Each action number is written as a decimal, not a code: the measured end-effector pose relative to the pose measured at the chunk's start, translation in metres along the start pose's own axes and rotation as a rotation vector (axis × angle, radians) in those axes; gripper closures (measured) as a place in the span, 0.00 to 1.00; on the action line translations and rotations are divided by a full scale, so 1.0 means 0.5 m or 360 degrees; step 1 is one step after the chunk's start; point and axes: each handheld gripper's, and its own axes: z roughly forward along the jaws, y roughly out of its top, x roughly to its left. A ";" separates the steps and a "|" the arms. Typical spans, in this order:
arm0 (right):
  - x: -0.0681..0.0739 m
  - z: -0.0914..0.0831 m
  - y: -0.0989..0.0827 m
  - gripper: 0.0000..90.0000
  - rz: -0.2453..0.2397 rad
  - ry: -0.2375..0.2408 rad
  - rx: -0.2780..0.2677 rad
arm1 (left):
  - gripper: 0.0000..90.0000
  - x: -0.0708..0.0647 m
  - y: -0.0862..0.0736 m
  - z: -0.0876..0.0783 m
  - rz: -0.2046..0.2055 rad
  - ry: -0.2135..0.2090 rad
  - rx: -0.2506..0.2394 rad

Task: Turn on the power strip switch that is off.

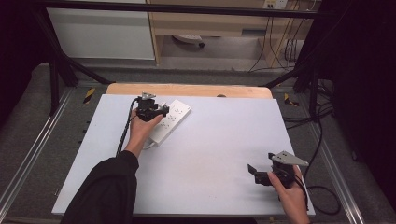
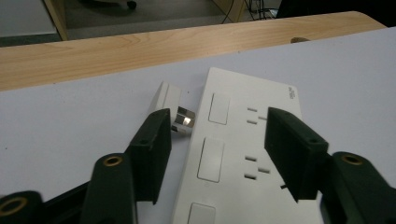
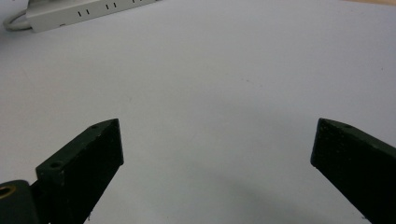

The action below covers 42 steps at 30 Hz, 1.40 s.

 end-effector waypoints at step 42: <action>0.001 0.001 0.003 0.03 0.0000 0.0006 -0.0008 | 0.11 0.014 0.030 -0.068 -0.0059 -0.0054 -0.0094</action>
